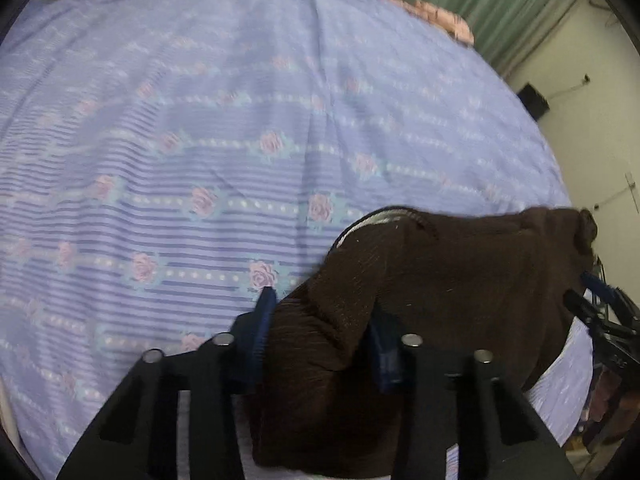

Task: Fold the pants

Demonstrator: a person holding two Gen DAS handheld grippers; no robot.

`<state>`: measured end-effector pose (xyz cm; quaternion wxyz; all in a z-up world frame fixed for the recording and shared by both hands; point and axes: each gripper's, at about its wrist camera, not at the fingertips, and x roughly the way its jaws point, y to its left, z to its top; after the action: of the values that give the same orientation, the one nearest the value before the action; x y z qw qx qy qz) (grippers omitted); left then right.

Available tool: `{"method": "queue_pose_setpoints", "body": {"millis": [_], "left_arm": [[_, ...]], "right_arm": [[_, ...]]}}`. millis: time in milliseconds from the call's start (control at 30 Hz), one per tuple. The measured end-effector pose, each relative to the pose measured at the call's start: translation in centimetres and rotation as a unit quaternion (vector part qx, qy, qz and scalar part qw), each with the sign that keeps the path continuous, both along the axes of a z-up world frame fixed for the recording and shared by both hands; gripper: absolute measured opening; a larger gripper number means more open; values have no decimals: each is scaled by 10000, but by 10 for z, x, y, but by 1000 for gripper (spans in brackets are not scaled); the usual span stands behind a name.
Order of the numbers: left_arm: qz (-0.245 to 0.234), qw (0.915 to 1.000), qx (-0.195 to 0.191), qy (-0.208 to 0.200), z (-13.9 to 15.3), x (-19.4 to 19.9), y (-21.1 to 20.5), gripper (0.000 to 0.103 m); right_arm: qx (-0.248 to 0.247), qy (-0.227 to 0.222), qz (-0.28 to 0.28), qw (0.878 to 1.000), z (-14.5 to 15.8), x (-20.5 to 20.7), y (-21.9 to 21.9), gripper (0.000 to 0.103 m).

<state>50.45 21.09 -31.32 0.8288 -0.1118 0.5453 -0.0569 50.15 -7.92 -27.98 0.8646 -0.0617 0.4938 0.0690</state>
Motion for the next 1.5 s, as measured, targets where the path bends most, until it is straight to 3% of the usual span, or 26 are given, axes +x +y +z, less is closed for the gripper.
{"method": "queue_pose_setpoints", "body": {"millis": [67,133,300,367,433,567,733,800,867,900,933,1033,1133,1200,1367,1500], "left_arm": [[178,9989,35,-443,23,-16,3,37],[329,9977,109,-575,27,-18,7,37],[720,9965,403,101,-18,4,11,37],[744,9956,567,60,-16,8,5,37],[695,9950,709,53,-14,8,1,37],[596,9939,931,1,-8,9,-7,37],[403,9916,1227,-33,-2,6,-16,40],[335,9861,1624,-60,-1,7,-25,47],[363,9831,1793,-94,3,7,-27,50],[440,9818,1843,-146,9,5,-25,57],[535,9806,1871,-235,17,1,-24,67],[660,9766,1866,-839,56,-21,-24,83],[438,9770,1703,-1203,83,-46,-29,85],[402,9777,1634,-1256,88,-61,-29,85],[495,9864,1301,-876,67,-106,-23,85],[1021,9927,542,-351,34,-128,-7,84]], "right_arm": [[-20,-62,-34,10000,2,0,-6,83],[-64,-155,-98,9998,5,2,-10,83],[-528,-411,-153,9976,0,14,-8,82],[-712,-555,-156,9958,0,20,-9,82],[-498,-575,-177,9969,0,33,-18,82],[-35,-142,-223,9996,-16,69,-26,79],[-411,207,-496,9977,-53,117,-32,76],[-438,105,-477,9978,-56,128,-34,76],[-566,-20,-434,9974,-49,131,-31,76],[-593,-77,-411,9974,-41,130,-30,76],[-557,-219,-369,9975,-29,126,-29,76],[-394,-801,-213,9958,16,93,-31,76],[146,-1099,85,9938,55,39,-40,76],[303,-1116,199,9931,64,4,-43,76],[514,-566,347,9965,49,-72,-40,76],[697,243,302,9968,8,-105,-34,76]]}}
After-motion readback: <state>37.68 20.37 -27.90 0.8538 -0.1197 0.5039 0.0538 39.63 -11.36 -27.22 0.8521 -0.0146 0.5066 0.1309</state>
